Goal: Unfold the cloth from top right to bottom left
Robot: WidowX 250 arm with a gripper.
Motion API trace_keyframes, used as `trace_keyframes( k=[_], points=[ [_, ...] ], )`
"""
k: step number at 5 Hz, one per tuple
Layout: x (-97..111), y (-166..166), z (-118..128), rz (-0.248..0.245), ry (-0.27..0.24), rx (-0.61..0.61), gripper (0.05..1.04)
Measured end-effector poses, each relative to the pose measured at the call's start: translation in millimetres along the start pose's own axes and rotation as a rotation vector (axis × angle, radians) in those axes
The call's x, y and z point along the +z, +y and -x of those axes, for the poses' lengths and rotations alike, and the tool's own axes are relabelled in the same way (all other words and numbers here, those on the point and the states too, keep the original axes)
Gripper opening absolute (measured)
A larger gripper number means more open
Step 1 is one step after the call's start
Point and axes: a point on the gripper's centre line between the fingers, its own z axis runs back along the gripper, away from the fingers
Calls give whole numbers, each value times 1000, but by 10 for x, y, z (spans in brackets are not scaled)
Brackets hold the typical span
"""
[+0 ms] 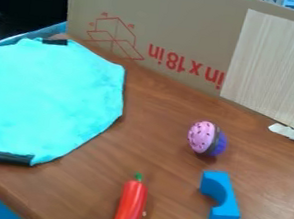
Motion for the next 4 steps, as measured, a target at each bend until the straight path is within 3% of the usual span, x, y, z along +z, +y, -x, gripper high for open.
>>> trace_keyframes(
  k=[1, 2, 3, 4],
  points=[
    [192, -28, -31, -34, -90, -66, 560],
    [230, -122, -38, -59, -107, -133, 859],
    [330, -316, -66, -69, -148, -208, 1007],
    [408, -565, -4, -29, -116, -276, 1004]
  ],
)
